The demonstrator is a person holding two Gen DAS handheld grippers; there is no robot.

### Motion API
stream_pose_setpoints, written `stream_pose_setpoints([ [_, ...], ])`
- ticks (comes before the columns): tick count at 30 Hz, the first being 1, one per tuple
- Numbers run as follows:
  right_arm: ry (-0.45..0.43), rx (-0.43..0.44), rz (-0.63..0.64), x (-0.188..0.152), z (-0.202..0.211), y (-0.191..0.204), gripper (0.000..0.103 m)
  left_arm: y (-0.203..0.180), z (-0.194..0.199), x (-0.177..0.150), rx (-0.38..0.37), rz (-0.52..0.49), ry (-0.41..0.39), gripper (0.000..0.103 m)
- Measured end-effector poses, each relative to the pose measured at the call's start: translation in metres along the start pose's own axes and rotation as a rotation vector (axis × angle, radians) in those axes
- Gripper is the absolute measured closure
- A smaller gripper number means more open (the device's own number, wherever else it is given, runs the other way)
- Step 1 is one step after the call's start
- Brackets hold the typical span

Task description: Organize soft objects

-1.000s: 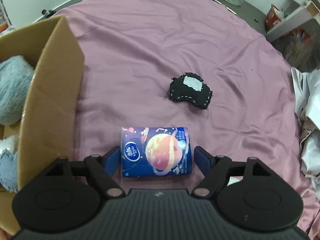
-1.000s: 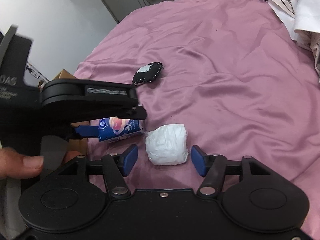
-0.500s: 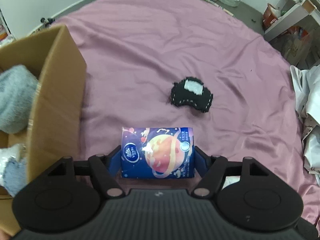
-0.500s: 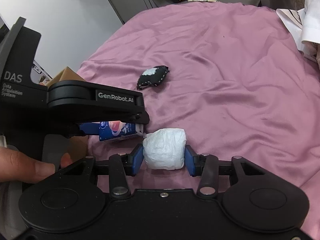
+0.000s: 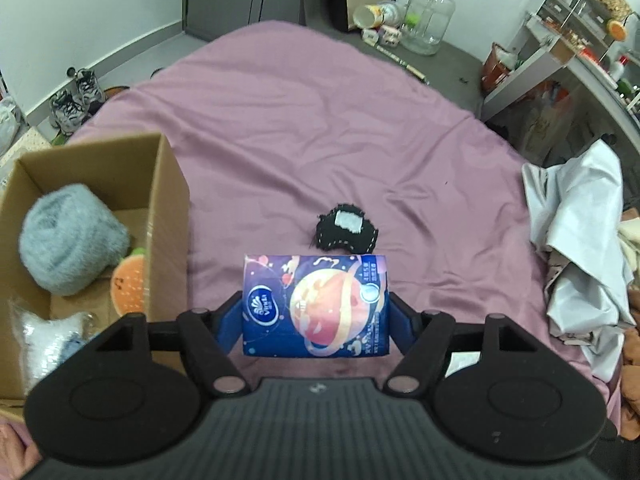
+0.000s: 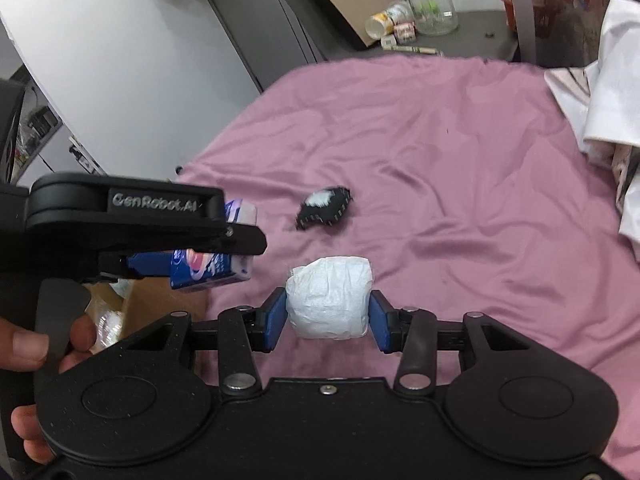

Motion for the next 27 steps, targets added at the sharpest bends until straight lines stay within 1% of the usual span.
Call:
stream_pose_setpoints([
  [2, -0.023, 0.015, -0.005, 0.007, 0.006, 0.004, 0.060, 0.002, 0.008, 0.005, -0.012, 0.005, -0.012, 0.032],
  [6, -0.069, 0.017, 0.013, 0.018, 0.015, 0.012, 0.060, 0.006, 0.026, 0.013, -0.030, -0.013, -0.040, 0.032],
  [14, -0.113, 0.016, 0.016, 0.024, 0.021, 0.022, 0.060, 0.024, 0.053, 0.025, -0.058, -0.021, -0.082, 0.032],
  [19, -0.147, 0.010, 0.028, 0.028, 0.022, 0.030, 0.060, 0.042, 0.068, 0.029, -0.080, -0.021, -0.104, 0.032],
  [23, -0.166, 0.012, 0.029, 0.030, 0.025, 0.040, 0.060, 0.059, 0.078, 0.033, -0.079, -0.048, -0.132, 0.032],
  [27, -0.185, 0.017, 0.042, 0.031, 0.025, 0.051, 0.060, 0.080, 0.084, 0.035, -0.078, -0.038, -0.145, 0.032],
])
Point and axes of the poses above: each gripper's, at about its wrist camera, not at the fingertips, and z roughly against the way its jaws point, y to its left, x to its top, the point moved 6 cm from there along -z, roughly the way its jaws point, and after that the axes turned 13 degrees about -y, right-handed, at the moved point
